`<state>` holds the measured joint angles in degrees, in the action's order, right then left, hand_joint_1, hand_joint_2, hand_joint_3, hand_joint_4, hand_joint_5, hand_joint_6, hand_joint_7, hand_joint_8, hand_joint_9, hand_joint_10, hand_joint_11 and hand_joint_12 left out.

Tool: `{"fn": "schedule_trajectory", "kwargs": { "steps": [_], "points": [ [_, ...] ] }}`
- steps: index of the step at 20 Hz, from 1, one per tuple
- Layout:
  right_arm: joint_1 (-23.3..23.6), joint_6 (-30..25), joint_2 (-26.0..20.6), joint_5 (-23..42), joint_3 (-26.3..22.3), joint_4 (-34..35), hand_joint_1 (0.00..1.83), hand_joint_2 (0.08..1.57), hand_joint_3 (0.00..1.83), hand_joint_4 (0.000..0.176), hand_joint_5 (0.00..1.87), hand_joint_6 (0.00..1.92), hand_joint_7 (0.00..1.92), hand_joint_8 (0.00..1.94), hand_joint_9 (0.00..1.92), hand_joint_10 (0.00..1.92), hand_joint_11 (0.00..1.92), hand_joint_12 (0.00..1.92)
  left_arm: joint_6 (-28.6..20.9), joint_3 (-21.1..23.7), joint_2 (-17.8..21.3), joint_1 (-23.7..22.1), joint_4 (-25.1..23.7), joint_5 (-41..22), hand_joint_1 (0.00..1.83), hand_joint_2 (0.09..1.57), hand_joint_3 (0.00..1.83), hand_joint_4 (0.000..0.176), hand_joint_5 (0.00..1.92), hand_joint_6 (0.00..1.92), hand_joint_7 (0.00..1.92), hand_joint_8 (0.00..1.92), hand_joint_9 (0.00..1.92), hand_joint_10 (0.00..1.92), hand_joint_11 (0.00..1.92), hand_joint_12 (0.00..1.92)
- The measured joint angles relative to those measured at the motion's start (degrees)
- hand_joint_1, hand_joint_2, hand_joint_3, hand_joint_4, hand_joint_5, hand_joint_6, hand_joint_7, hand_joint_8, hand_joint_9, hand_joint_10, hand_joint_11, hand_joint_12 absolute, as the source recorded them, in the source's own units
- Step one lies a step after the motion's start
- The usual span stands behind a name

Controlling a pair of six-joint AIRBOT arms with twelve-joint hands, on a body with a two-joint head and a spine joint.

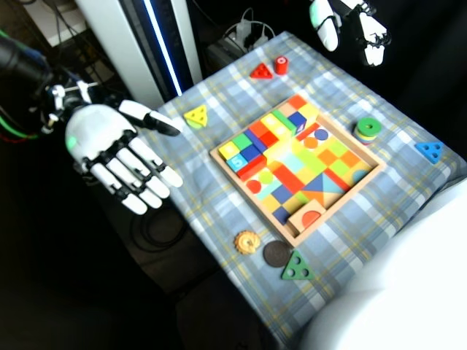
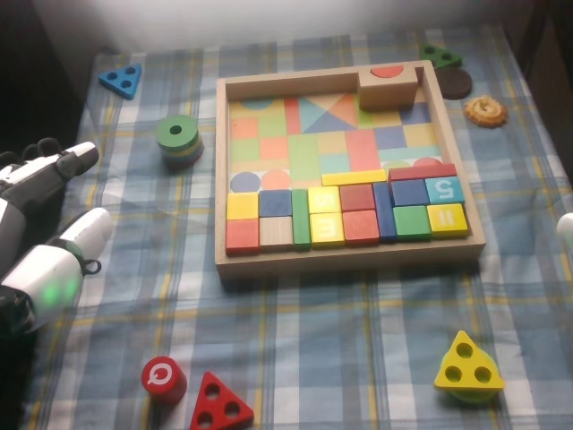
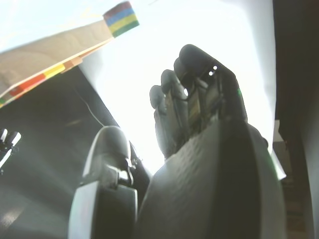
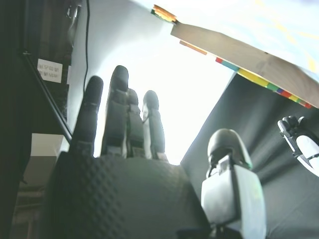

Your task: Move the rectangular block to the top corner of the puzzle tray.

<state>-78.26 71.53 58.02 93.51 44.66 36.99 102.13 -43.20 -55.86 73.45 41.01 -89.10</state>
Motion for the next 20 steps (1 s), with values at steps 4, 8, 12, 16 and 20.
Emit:
{"fn": "schedule_trajectory", "kwargs": {
  "steps": [4, 8, 12, 16, 20],
  "points": [
    [0.3, 0.0, 0.0, 0.0, 0.0, -0.1, 0.00, 1.19, 0.00, 0.026, 0.28, 0.00, 0.25, 0.00, 0.20, 0.01, 0.00, 0.66, 0.0, 0.1, 0.0, 0.0, 0.0, -0.7, 0.49, 1.34, 0.00, 0.000, 0.48, 0.00, 0.45, 0.00, 0.22, 0.45, 0.00, 1.32],
    [0.3, 0.0, 0.2, 0.1, 0.0, 0.6, 0.00, 1.16, 0.00, 0.004, 0.29, 0.00, 0.25, 0.00, 0.22, 0.01, 0.00, 0.81, 0.0, 0.1, -0.1, 0.2, -0.1, -1.2, 0.47, 1.35, 0.00, 0.000, 0.47, 0.00, 0.43, 0.00, 0.23, 0.35, 0.00, 1.25],
    [0.3, 0.0, 0.3, 0.1, 0.0, 0.7, 0.00, 1.19, 0.00, 0.000, 0.29, 0.00, 0.25, 0.00, 0.21, 0.00, 0.00, 0.75, 0.0, 0.1, -0.4, 0.3, -0.6, -1.1, 0.41, 1.31, 0.00, 0.000, 0.46, 0.00, 0.41, 0.00, 0.30, 0.20, 0.00, 1.24],
    [0.3, 0.0, 0.3, 0.1, 0.0, 0.7, 0.00, 1.19, 0.00, 0.019, 0.30, 0.00, 0.25, 0.00, 0.21, 0.00, 0.00, 0.76, 0.0, -0.1, -1.1, 0.4, -0.9, 0.0, 0.45, 1.29, 0.00, 0.015, 0.45, 0.00, 0.41, 0.00, 0.38, 0.07, 0.00, 1.24],
    [0.3, 0.0, 0.5, 0.1, 0.3, 0.6, 0.00, 1.21, 0.00, 0.000, 0.30, 0.00, 0.26, 0.00, 0.22, 0.00, 0.00, 0.90, 0.0, -0.4, -1.1, 0.4, -1.1, 0.6, 0.41, 1.29, 0.00, 0.035, 0.43, 0.00, 0.39, 0.00, 0.37, 0.03, 0.00, 1.12]
  ]
}}
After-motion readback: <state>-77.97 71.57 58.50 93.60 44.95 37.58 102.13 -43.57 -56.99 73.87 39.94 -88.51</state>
